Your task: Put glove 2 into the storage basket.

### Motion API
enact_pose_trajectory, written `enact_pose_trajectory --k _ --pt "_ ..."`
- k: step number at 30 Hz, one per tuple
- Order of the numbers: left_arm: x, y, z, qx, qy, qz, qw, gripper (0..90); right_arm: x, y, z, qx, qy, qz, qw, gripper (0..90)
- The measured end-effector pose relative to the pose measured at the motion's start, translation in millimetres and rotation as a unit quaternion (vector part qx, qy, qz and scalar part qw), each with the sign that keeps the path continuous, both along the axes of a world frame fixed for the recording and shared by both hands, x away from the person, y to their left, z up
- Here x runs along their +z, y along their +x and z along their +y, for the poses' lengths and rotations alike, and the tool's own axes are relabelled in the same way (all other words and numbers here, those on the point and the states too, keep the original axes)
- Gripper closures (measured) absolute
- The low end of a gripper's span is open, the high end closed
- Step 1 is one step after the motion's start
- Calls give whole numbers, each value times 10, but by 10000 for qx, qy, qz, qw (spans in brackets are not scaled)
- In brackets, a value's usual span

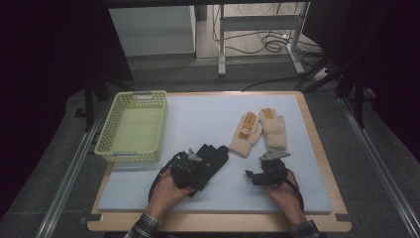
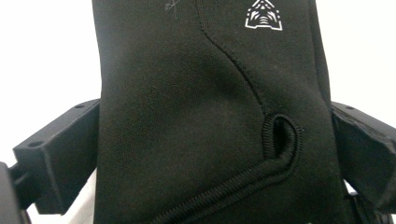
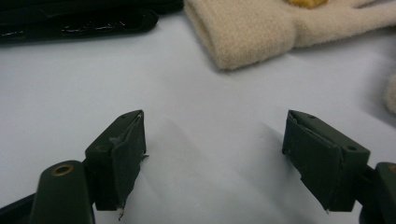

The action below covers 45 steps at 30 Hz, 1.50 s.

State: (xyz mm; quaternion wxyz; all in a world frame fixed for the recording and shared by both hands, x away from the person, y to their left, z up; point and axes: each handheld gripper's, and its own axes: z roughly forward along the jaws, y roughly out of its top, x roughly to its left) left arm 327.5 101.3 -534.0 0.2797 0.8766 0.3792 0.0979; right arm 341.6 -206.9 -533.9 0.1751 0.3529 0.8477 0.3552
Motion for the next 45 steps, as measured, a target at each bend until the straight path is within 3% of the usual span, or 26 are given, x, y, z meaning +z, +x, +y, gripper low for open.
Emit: enact_pose_trajectory --k 2,3,6,7,10,13,16,23,34,45 --pt "37 -1 22 66 12 36 10000 173 -1 1 -1 6 -11 -16 10000 211" --pt "56 0 46 113 6 31 9999 173 -1 1 -1 6 -11 -16 10000 211" --pt "86 22 115 206 -20 12 9998 434 -1 1 0 9 -12 -17 10000 211" --pt "91 26 123 216 -19 5 9998 434 -1 1 0 9 -12 -17 10000 211" --pt "111 18 111 170 67 -53 9998 576 -2 0 0 7 -14 -20 10000 211" --pt "130 19 108 174 96 -109 9997 652 -1 -2 1 3 -13 -15 10000 211" --pt "156 71 151 225 -99 -19 9997 674 -1 -1 1 3 -13 -15 10000 211" --pt "326 166 172 366 -189 -163 9990 671 -1 -2 1 1 -13 -15 10000 211" --pt "698 373 277 717 -154 -358 9967 664 -1 -2 0 3 -14 -18 10000 211" --pt "920 514 464 983 -163 -460 9940 659 -1 -3 1 2 -17 -25 10000 210"
